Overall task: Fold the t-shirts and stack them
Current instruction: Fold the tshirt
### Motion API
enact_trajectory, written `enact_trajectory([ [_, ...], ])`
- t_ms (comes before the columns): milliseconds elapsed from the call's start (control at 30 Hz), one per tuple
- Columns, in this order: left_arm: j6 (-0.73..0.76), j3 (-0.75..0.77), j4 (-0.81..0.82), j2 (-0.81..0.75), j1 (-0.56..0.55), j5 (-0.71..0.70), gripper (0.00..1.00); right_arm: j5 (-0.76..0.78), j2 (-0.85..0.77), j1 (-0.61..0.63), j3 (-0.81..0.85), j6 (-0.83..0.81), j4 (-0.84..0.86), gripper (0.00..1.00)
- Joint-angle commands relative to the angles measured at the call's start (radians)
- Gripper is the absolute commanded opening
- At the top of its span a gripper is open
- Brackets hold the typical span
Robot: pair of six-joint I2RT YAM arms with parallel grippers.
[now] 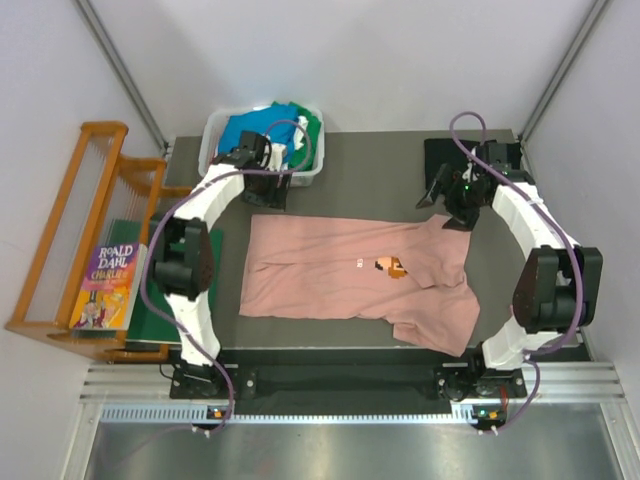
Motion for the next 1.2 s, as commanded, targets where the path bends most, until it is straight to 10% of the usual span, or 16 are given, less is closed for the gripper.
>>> enact_trajectory([
  [0,0.150,-0.173,-0.030,-0.306,-0.067,0.144,0.75,-0.011,-0.115,0.026,-0.079,-0.024,0.001,0.94],
  [433,0.437,-0.712,-0.135,-0.757,-0.144,0.037,0.74,0.101,-0.491,0.412,-0.468,0.060,-0.098,0.93],
  [1167,0.414,-0.881,-0.146,-0.735,-0.144,-0.015,0.72,0.185,-0.706,0.658,-0.650,0.189,-0.269,0.85],
])
